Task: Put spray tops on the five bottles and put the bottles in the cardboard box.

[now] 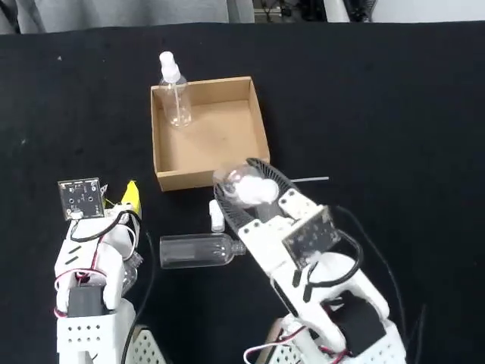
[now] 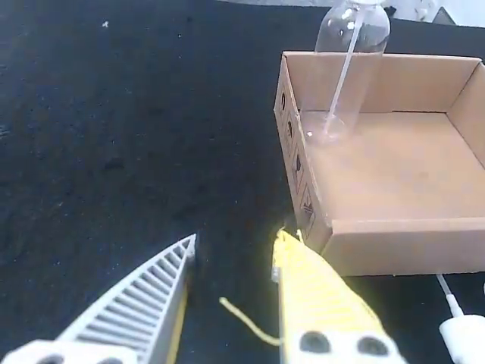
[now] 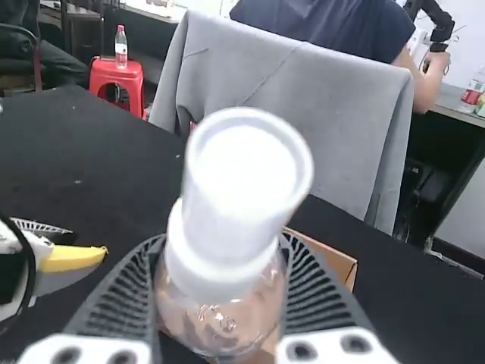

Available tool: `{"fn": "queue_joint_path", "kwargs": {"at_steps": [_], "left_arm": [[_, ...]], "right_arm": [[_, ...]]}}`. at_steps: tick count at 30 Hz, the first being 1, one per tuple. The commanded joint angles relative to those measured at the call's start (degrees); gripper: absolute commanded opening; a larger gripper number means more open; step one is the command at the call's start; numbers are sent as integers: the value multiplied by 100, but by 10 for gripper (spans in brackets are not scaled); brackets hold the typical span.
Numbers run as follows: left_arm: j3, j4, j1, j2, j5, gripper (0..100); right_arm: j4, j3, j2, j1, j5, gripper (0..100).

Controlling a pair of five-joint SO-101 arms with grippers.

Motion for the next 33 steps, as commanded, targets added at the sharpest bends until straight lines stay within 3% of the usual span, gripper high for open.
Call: {"fn": "queue_joint_path", "kwargs": {"at_steps": [1, 28, 33], "left_arm": [[145, 26, -57, -44, 9, 155], [145, 26, -57, -44, 9, 155], [145, 26, -57, -44, 9, 155]], "right_arm": [[-501, -752, 945, 105, 62, 11], [-2453, -3248, 6396, 105, 35, 11], [-2637, -3776, 7275, 114, -466, 11]]}}
